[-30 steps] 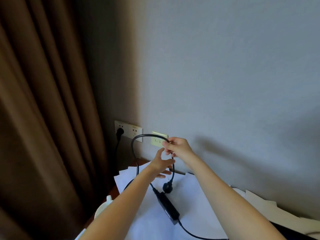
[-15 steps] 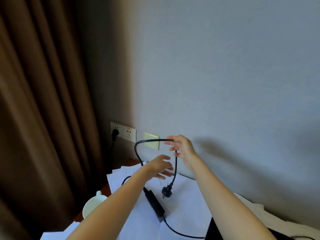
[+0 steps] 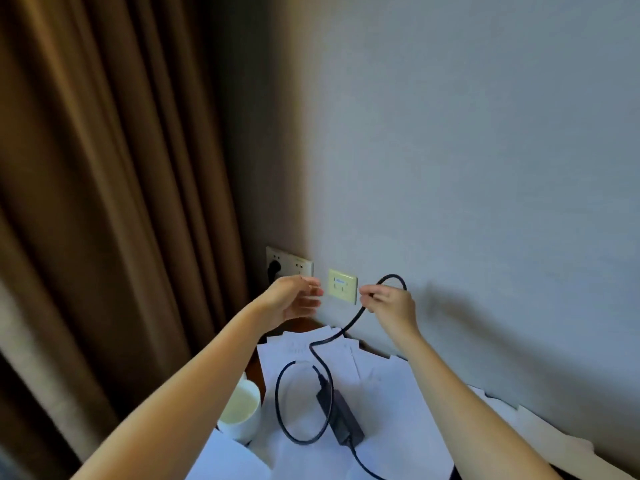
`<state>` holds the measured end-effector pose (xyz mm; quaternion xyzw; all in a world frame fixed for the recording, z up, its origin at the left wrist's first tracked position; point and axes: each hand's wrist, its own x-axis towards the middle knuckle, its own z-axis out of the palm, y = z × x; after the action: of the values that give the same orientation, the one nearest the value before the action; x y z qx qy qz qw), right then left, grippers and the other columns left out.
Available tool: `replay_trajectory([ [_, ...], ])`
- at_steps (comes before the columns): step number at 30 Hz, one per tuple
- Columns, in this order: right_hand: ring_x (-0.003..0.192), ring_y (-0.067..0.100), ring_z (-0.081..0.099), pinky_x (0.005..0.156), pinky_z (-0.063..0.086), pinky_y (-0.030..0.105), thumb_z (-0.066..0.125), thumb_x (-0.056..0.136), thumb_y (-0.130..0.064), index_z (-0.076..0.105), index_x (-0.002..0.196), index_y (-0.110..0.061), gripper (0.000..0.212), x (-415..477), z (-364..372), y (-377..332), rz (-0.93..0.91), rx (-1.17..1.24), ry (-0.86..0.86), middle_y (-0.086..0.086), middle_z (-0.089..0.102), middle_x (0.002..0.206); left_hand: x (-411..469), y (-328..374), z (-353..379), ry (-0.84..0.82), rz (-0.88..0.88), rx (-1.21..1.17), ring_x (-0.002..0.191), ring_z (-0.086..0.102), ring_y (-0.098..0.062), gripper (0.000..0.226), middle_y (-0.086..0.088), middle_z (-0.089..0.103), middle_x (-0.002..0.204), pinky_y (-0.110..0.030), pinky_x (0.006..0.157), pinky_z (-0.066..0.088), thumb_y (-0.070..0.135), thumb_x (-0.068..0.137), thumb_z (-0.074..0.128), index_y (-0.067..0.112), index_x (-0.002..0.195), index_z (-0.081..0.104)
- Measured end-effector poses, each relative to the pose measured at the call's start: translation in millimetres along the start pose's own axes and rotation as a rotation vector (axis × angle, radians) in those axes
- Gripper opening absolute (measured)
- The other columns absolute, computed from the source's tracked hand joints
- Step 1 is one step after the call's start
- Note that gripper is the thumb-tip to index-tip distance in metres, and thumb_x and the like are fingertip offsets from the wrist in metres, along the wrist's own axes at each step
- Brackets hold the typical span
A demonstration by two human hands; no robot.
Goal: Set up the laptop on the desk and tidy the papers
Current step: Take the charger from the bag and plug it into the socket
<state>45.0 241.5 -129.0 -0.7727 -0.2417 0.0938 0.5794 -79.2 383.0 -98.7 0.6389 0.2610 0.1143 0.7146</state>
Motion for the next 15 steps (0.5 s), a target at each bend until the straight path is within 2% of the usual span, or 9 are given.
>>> replay_trajectory([
  [1, 0.080, 0.011, 0.063, 0.074, 0.048, 0.013, 0.064, 0.082, -0.003, 0.074, 0.096, -0.008, 0.019, 0, 8, 2, -0.050, -0.052, 0.011, 0.007, 0.072, 0.097, 8, -2, -1, 0.034, -0.019, 0.037, 0.077, 0.061, -0.017, 0.018, -0.005, 0.062, 0.089, -0.025, 0.067, 0.053, 0.011, 0.097, 0.045, 0.008, 0.101, 0.062],
  [2, 0.080, 0.008, 0.062, 0.074, 0.046, 0.010, 0.064, 0.082, -0.002, 0.075, 0.096, -0.009, 0.019, -1, 15, 4, -0.107, -0.099, 0.014, 0.004, 0.073, 0.096, 15, -5, -2, 0.031, -0.045, 0.085, 0.082, 0.060, -0.018, 0.021, -0.006, 0.062, 0.093, -0.026, 0.071, 0.052, 0.016, 0.097, 0.047, 0.007, 0.110, 0.060],
  [4, 0.067, 0.000, 0.059, 0.064, 0.040, 0.003, 0.063, 0.084, -0.003, 0.075, 0.096, -0.009, 0.018, -4, 33, 10, -0.234, -0.205, -0.009, -0.003, 0.073, 0.084, 28, -10, -3, -0.015, -0.089, 0.172, 0.094, 0.058, -0.020, 0.035, -0.007, 0.060, 0.106, -0.028, 0.082, 0.049, 0.027, 0.099, 0.043, 0.006, 0.125, 0.054],
  [6, 0.061, 0.010, 0.063, 0.060, 0.039, 0.012, 0.064, 0.084, -0.004, 0.076, 0.092, -0.010, 0.016, -8, 51, 17, -0.381, -0.355, -0.034, 0.001, 0.072, 0.071, 41, -12, -4, -0.092, -0.114, 0.216, 0.107, 0.053, -0.021, 0.044, -0.010, 0.056, 0.123, -0.032, 0.094, 0.041, 0.036, 0.101, 0.034, 0.007, 0.131, 0.047],
  [8, 0.060, 0.025, 0.063, 0.056, 0.037, 0.020, 0.067, 0.080, -0.004, 0.076, 0.084, -0.010, 0.012, -9, 70, 22, -0.506, -0.500, -0.019, 0.009, 0.069, 0.065, 55, -10, -8, -0.192, -0.154, 0.198, 0.111, 0.052, -0.022, 0.051, -0.011, 0.053, 0.130, -0.033, 0.097, 0.038, 0.043, 0.100, 0.029, 0.008, 0.134, 0.043],
  [10, 0.049, 0.015, 0.060, 0.048, 0.037, 0.016, 0.073, 0.065, -0.004, 0.075, 0.069, -0.016, 0.013, -10, 85, 24, -0.639, -0.621, 0.007, 0.000, 0.065, 0.054, 70, -7, -11, -0.278, -0.156, 0.173, 0.107, 0.056, -0.022, 0.050, -0.008, 0.059, 0.121, -0.031, 0.091, 0.043, 0.047, 0.100, 0.028, 0.011, 0.130, 0.044],
  [12, 0.039, 0.005, 0.052, 0.041, 0.035, 0.011, 0.078, 0.044, -0.009, 0.070, 0.056, -0.026, 0.021, -10, 97, 28, -0.708, -0.785, -0.046, -0.009, 0.057, 0.043, 82, -2, -13, -0.283, -0.136, 0.124, 0.087, 0.061, -0.018, 0.042, -0.004, 0.062, 0.098, -0.026, 0.075, 0.048, 0.042, 0.100, 0.031, 0.011, 0.124, 0.049],
  [14, 0.036, 0.003, 0.048, 0.036, 0.033, 0.012, 0.083, 0.025, -0.013, 0.060, 0.046, -0.026, 0.033, -9, 111, 37, -0.656, -0.962, -0.134, -0.009, 0.049, 0.038, 93, 4, -16, -0.261, -0.140, 0.085, 0.059, 0.052, -0.011, 0.035, -0.004, 0.053, 0.074, -0.019, 0.057, 0.048, 0.029, 0.100, 0.041, 0.005, 0.123, 0.050],
  [15, 0.037, 0.002, 0.049, 0.034, 0.032, 0.012, 0.085, 0.019, -0.015, 0.059, 0.045, -0.026, 0.038, -7, 119, 42, -0.601, -1.014, -0.211, -0.010, 0.049, 0.038, 97, 5, -19, -0.271, -0.153, 0.129, 0.053, 0.046, -0.009, 0.036, -0.004, 0.049, 0.072, -0.017, 0.052, 0.046, 0.026, 0.099, 0.046, 0.002, 0.125, 0.048],
])
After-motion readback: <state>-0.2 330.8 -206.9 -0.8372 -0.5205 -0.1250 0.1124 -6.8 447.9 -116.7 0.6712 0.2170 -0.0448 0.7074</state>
